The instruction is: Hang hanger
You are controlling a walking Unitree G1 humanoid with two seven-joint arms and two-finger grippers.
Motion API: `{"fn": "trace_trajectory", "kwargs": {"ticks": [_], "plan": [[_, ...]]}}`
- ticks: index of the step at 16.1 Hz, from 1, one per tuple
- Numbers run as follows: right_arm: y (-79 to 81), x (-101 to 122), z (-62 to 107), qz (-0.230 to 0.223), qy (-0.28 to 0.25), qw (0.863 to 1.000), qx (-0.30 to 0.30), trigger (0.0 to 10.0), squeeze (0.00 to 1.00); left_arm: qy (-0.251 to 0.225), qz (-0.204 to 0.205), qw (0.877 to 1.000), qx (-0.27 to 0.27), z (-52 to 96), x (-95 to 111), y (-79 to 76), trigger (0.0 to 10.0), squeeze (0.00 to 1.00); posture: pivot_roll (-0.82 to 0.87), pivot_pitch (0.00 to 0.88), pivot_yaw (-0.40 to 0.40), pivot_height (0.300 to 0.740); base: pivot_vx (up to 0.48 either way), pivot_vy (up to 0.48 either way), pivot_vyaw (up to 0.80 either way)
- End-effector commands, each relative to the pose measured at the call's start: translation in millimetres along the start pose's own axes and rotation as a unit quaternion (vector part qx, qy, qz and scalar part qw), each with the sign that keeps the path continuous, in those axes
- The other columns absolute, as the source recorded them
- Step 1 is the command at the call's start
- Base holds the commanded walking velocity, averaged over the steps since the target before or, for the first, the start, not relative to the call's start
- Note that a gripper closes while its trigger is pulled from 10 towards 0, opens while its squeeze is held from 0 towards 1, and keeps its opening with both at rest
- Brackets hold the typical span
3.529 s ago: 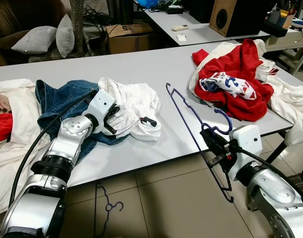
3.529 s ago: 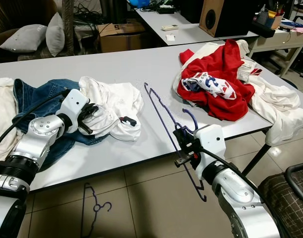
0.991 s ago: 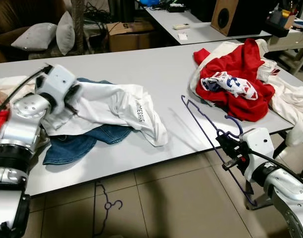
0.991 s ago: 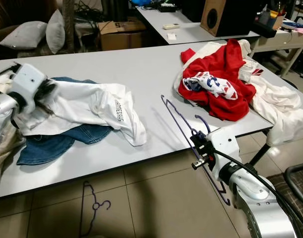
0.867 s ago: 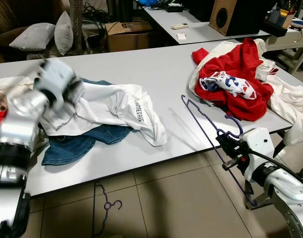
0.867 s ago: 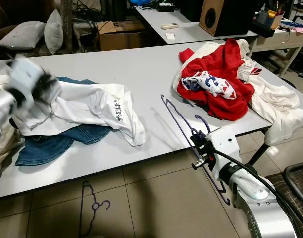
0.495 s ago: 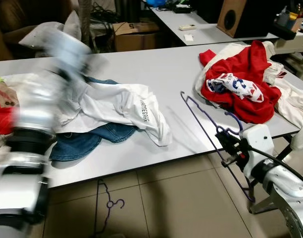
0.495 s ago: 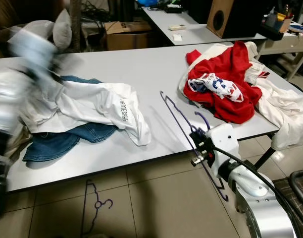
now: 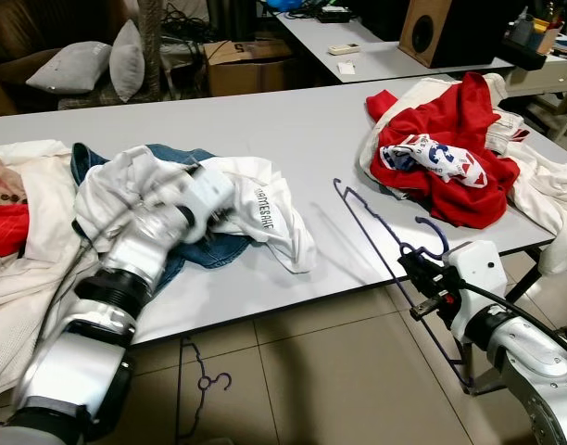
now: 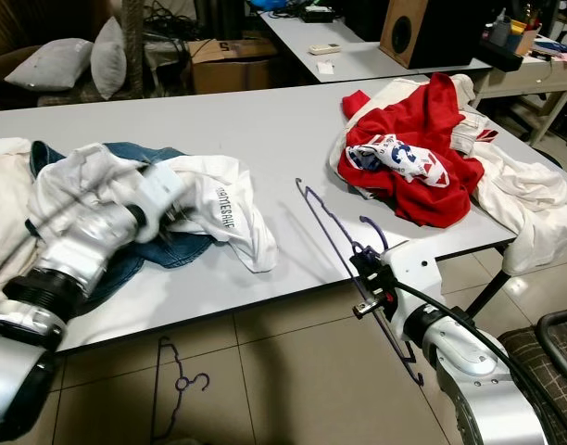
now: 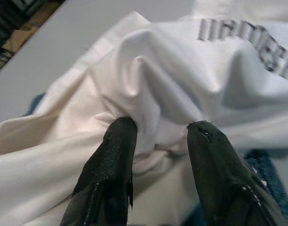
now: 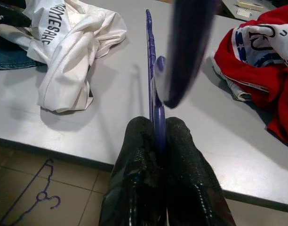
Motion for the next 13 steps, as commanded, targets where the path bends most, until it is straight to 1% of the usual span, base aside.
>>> {"fn": "trace_trajectory", "kwargs": {"ticks": [1, 2, 3, 5, 6, 9, 11, 12, 13], "plan": [[-0.2, 7, 1.0, 0.007, -0.009, 1.000, -0.002, 10.0, 0.00, -0.013, -0.010, 1.000, -0.005, -1.9, 7, -0.7, 8.1, 0.00, -0.12, 0.000, 0.029, 0.740, 0.000, 0.000, 0.00], [-0.3, 7, 1.0, 0.007, -0.009, 1.000, -0.002, 10.0, 0.00, -0.019, -0.008, 1.000, -0.007, -2.9, 9, -2.1, 4.2, 0.00, -0.12, 0.000, 0.029, 0.740, 0.000, 0.000, 0.00], [-0.2, 7, 0.9, 0.007, -0.009, 1.000, -0.003, 10.0, 0.00, -0.029, -0.005, 1.000, -0.011, -4.0, 12, -4.4, 0.0, 0.00, -0.12, 0.000, 0.029, 0.740, 0.000, 0.000, 0.00], [0.0, 7, 0.6, 0.007, -0.009, 1.000, -0.003, 10.0, 0.00, -0.033, -0.006, 0.999, -0.012, -5.1, 13, -6.6, 0.0, 0.00, -0.12, 0.000, 0.029, 0.740, 0.000, 0.000, 0.00], [0.3, 7, 0.5, 0.006, -0.010, 1.000, -0.003, 10.0, 0.00, -0.030, -0.012, 0.999, 0.017, -4.5, 12, -0.7, 0.0, 0.00, -0.12, 0.000, 0.030, 0.740, 0.000, 0.000, 0.00], [0.2, 7, 0.2, 0.005, -0.012, 1.000, -0.005, 10.0, 0.00, -0.040, -0.019, 0.997, 0.067, -2.4, 16, 12.6, 0.0, 0.00, -0.12, 0.000, 0.028, 0.740, 0.000, 0.000, 0.00], [0.6, 7, 0.0, 0.005, -0.011, 1.000, -0.004, 10.0, 0.00, -0.058, 0.004, 0.996, 0.061, -2.9, 21, 11.0, 0.0, 0.00, -0.12, 0.000, 0.026, 0.740, 0.000, 0.000, 0.00], [0.7, 8, -0.9, 0.006, -0.013, 1.000, -0.003, 10.0, 0.00, -0.079, 0.033, 0.996, 0.033, -5.8, 26, 0.1, 0.0, 0.00, -0.11, 0.000, 0.022, 0.740, 0.000, 0.000, 0.00], [-0.3, 11, -2.4, 0.006, -0.018, 1.000, -0.006, 10.0, 0.00, -0.097, 0.073, 0.993, 0.007, -10.2, 33, -12.9, 0.0, 0.00, -0.11, 0.000, 0.022, 0.740, 0.000, 0.000, 0.00]]}}
Point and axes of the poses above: a point about 5 cm out from each wrist's last joint towards the gripper, its own z axis pointing back from the gripper into the wrist, its own x axis along the axis of the wrist's last joint, y = z × x, the point moved 3 cm from there along -z, pointing out of the wrist towards the gripper, and after that the axes turned 10 degrees about -z, right-handed, at the moved point
